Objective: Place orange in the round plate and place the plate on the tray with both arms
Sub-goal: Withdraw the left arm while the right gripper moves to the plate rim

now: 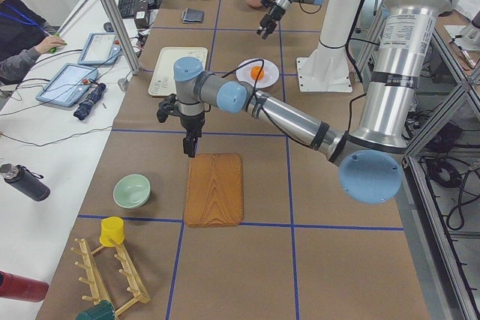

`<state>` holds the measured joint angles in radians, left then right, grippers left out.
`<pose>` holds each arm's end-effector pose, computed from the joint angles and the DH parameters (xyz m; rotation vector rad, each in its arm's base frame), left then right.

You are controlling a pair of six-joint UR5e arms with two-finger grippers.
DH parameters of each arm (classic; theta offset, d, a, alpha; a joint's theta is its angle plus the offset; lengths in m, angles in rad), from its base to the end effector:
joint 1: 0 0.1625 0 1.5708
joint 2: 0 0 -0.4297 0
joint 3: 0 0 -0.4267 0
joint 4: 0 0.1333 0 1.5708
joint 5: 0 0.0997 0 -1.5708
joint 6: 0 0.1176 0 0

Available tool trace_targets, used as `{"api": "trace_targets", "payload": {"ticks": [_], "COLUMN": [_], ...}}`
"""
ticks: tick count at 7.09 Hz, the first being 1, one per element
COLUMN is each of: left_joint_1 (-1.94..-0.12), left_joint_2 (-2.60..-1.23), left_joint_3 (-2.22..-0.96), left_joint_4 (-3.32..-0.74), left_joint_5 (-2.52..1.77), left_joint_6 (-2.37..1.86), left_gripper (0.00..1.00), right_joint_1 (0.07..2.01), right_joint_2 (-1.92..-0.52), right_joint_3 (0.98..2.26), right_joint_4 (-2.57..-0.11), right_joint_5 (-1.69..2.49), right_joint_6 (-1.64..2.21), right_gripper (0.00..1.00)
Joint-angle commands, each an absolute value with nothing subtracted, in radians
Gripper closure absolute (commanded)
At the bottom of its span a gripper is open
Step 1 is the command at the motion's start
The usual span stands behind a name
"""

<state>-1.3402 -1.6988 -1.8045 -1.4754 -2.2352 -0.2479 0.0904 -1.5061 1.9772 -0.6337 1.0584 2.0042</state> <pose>0.0721 -0.5732 0.5008 0.0926 0.7023 0.0719 -0.5059 -0.2376 0.3158 0.1881 -1.4652 0.7875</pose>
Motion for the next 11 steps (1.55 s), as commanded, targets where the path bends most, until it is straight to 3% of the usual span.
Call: {"api": "trace_targets", "payload": {"ticks": [1, 4, 5, 6, 11], "left_joint_1": [-1.514, -1.551, -1.551, -1.551, -1.591], "left_joint_2": [-1.586, -1.543, -1.543, -1.542, -1.517], "left_joint_3": [-1.743, -1.743, -1.740, -1.733, -1.733], "left_joint_4": [-1.496, -1.490, -1.489, -1.488, -1.486], "left_joint_5": [-2.370, -2.390, -2.390, -2.388, -2.391], "left_joint_6": [-0.008, 0.012, 0.012, 0.012, 0.012], "left_gripper": [0.02, 0.02, 0.02, 0.02, 0.02], "right_joint_1": [0.022, 0.008, 0.008, 0.006, 0.015], "right_joint_2": [-1.445, -1.376, -1.321, -1.269, -1.237], "right_joint_3": [1.933, 1.847, 1.841, 1.830, 1.763], "right_joint_4": [-0.632, -0.711, -0.773, -0.826, -0.827], "right_joint_5": [1.006, 1.009, 1.009, 1.005, 1.003], "right_joint_6": [2.098, 2.109, 2.109, 2.111, 2.112], "right_gripper": [0.04, 0.04, 0.08, 0.18, 0.34]}}
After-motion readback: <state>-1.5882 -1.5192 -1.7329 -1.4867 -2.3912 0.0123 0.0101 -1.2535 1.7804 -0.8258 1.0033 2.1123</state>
